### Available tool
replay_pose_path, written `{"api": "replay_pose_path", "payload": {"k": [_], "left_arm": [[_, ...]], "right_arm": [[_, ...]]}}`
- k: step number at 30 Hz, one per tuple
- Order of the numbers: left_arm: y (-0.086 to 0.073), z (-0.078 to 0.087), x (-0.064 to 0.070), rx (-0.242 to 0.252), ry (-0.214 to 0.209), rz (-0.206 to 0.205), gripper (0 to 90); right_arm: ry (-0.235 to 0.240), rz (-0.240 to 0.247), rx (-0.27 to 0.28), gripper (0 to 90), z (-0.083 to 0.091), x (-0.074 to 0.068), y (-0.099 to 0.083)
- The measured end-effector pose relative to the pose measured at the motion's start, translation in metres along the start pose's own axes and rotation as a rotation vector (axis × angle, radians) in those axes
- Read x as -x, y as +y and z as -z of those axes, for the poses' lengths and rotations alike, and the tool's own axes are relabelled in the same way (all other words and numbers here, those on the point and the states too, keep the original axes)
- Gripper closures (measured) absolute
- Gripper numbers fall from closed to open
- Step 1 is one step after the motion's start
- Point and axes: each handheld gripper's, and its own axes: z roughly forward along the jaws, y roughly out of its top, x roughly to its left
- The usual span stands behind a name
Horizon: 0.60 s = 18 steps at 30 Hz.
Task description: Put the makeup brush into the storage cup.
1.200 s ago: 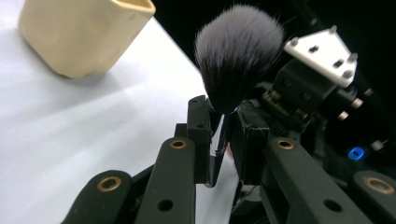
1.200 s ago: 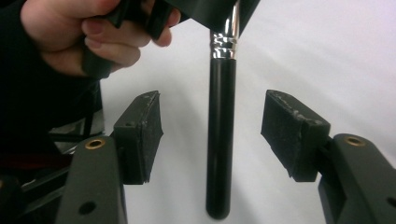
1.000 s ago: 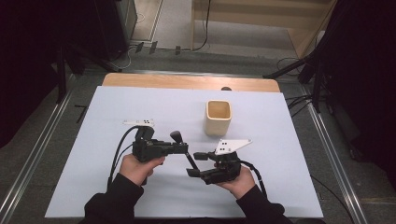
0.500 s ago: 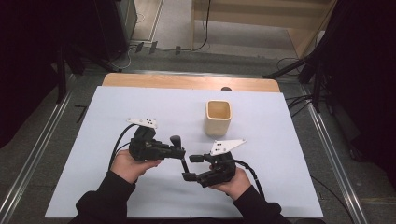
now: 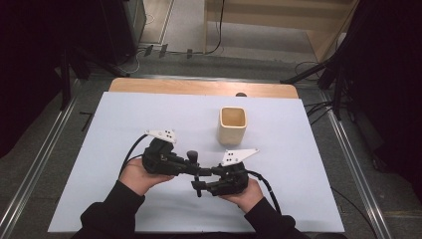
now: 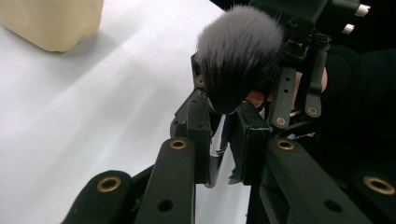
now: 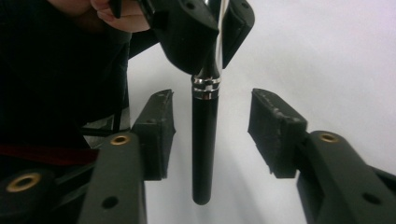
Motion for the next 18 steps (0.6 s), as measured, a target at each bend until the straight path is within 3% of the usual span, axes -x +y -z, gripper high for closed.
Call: {"api": "replay_pose_path", "payload": {"k": [18], "left_arm": [[0.0007,-0.0062,0.0005,-0.004,0.010,-0.002,79.5]], "right_arm": [[-0.007,-0.010,0.008,77.0,-0.0014,-0.0006,-0.0003]]}}
